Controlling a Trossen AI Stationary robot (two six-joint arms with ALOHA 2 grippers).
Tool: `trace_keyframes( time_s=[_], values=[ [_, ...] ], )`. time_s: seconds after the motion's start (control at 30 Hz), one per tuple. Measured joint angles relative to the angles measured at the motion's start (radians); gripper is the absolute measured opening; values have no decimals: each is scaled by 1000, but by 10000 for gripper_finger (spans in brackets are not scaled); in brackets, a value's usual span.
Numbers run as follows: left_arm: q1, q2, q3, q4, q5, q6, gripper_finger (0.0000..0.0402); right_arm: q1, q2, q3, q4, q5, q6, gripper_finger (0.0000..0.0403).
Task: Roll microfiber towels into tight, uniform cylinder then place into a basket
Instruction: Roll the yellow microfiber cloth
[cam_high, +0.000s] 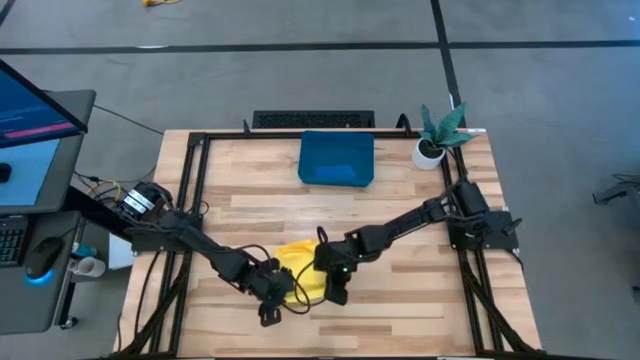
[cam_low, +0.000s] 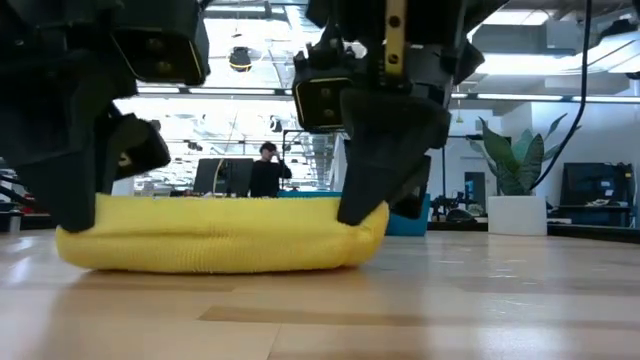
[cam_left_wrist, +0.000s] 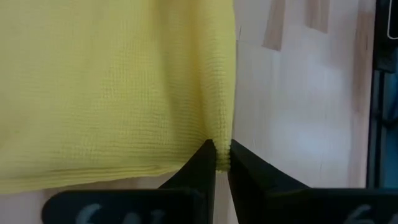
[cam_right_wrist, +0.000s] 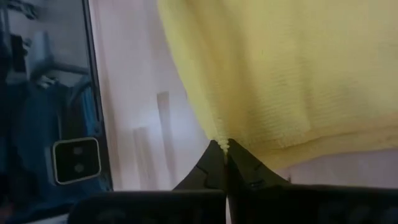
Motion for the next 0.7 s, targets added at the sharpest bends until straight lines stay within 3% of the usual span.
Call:
trace_keyframes(
  time_s=[0.43, 0.7],
  values=[
    [-95, -111, -1, -67, -191, 1, 25, -50, -2, 0, 20, -20, 70, 8],
    [-112, -112, -2, -87, -196, -13, 24, -50, -1, -4, 6, -19, 90, 8]
  ],
)
